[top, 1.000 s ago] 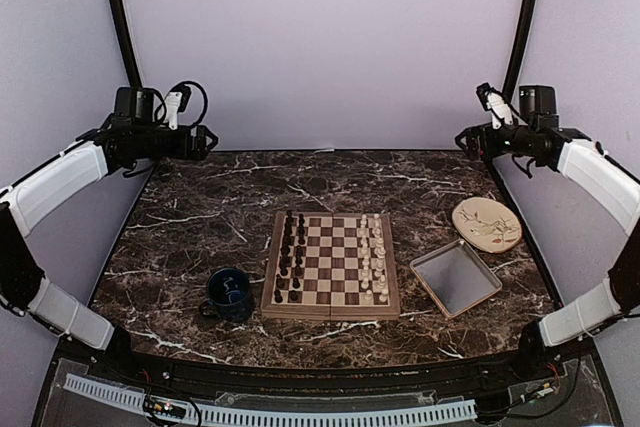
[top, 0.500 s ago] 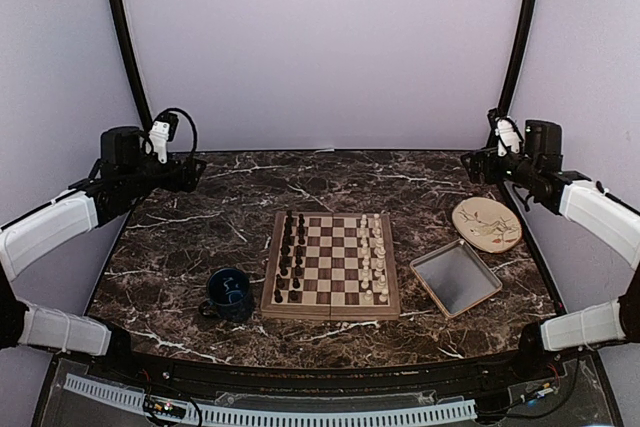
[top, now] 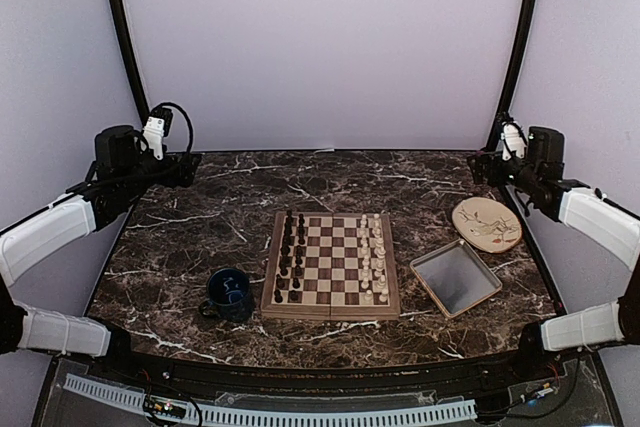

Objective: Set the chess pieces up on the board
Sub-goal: Reset both arms

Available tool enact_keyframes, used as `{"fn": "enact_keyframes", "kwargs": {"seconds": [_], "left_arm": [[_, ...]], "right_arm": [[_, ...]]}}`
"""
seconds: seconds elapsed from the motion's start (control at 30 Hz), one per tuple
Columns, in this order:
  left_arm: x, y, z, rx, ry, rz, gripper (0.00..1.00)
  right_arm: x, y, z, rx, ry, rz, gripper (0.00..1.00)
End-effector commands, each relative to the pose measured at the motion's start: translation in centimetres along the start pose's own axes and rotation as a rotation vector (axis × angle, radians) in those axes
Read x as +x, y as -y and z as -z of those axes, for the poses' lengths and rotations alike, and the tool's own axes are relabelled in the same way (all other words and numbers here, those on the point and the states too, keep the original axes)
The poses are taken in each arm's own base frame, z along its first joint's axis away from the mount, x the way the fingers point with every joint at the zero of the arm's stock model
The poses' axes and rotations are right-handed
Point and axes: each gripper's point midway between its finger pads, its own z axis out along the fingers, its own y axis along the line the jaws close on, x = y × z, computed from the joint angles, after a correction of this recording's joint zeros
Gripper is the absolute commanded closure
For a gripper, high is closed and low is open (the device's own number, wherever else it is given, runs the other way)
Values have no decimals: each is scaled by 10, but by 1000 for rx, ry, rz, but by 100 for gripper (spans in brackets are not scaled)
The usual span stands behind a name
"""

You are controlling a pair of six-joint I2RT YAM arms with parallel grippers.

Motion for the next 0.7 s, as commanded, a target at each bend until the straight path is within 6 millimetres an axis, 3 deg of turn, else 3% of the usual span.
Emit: {"fn": "enact_keyframes", "kwargs": {"seconds": [0.0,0.13,0.2,0.3,0.37,0.43,0.53,0.67], "left_arm": [[-6,-2,-1,-17,8,-6,1],[-20,-6,-2,-30,-2,49,1],[-36,-6,-2,-24,-4,96,1],[-67,-5,6,1,17,109,1],[-87,-10,14,-22,71,137,1],[-98,-17,21,-59,122,177,1],[-100,-11,26,-31,153,187,1],[-92,-2,31,-104,170,134,1]], "right_arm": [[-16,8,3,23,61,-20,0],[-24,8,6,25,71,-33,0],[-44,13,11,43,79,-66,0],[-101,7,27,-4,115,-51,0],[-150,7,47,-9,193,-37,0],[-174,10,59,1,238,-45,0],[-175,9,59,-4,241,-65,0],[-148,5,45,-27,203,-83,0]]}}
